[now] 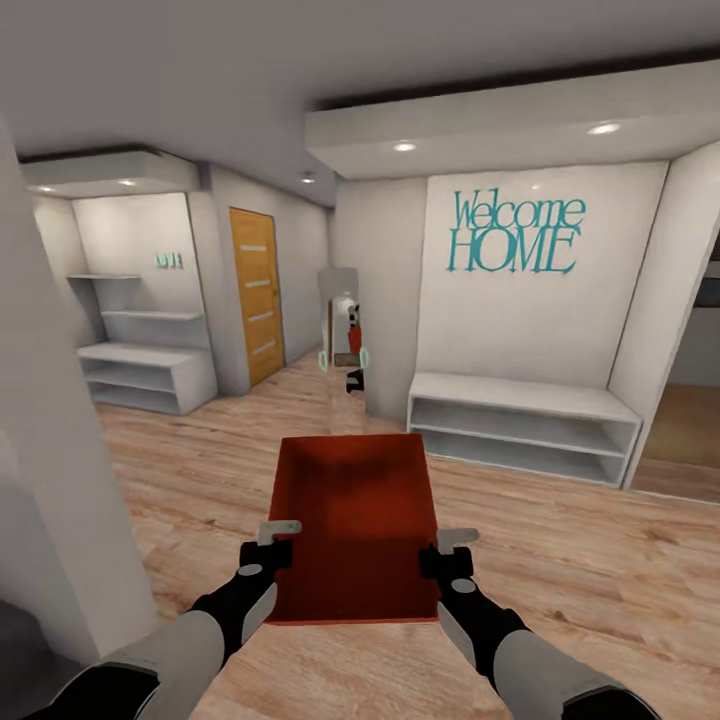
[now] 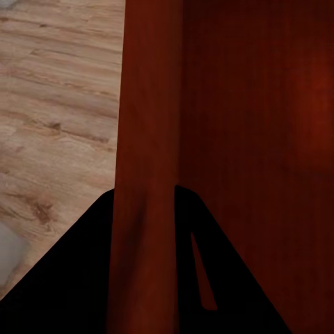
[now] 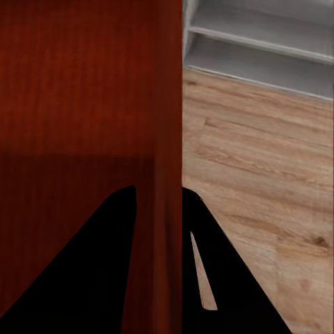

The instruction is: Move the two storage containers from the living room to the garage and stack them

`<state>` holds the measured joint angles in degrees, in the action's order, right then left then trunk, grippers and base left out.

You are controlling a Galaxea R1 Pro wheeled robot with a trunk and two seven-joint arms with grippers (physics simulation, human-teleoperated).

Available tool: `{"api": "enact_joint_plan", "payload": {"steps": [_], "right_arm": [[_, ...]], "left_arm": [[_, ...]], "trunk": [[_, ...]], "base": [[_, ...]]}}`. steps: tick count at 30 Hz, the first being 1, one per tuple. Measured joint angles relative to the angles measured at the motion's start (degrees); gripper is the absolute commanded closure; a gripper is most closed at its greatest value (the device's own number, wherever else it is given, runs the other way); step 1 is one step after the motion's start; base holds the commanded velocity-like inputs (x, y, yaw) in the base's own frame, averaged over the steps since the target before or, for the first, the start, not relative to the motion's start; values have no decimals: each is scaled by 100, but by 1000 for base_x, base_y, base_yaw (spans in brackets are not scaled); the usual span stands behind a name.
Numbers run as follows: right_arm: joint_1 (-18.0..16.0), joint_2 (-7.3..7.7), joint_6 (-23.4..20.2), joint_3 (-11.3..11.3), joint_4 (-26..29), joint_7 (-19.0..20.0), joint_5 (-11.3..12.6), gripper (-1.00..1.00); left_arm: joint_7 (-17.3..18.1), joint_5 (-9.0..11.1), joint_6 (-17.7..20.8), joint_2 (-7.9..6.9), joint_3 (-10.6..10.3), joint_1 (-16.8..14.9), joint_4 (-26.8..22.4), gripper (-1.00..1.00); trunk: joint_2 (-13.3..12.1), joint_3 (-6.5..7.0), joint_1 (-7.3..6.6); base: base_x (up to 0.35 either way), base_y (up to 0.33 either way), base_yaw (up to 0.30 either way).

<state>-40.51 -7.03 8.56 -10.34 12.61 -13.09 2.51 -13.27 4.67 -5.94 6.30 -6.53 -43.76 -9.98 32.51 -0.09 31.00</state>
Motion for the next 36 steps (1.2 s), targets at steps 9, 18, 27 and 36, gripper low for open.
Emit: {"api": "enact_joint_plan", "payload": {"steps": [9, 18, 27, 36], "right_arm": [[2, -297, -3, -134, -8, -455, -29, 100], [-1, -149, 1, -61, -9, -228, -9, 100], [3, -205, 0, -83, -10, -313, -9, 100], [1, -213, -1, -87, -10, -326, -11, 100]], "left_arm": [[446, 116, -59, -308, 1, -3, 2, 100], [217, 47, -27, -152, 6, -2, 1, 100], [295, 68, -33, -208, 1, -2, 1, 100], [308, 73, -37, -216, 2, -3, 1, 100]], "trunk": [[0, 1, 0], [0, 0, 0], [0, 0, 0], [0, 0, 0]], "base": [[324, 0, 166], [324, 0, 5], [324, 0, 0], [324, 0, 0]]}}
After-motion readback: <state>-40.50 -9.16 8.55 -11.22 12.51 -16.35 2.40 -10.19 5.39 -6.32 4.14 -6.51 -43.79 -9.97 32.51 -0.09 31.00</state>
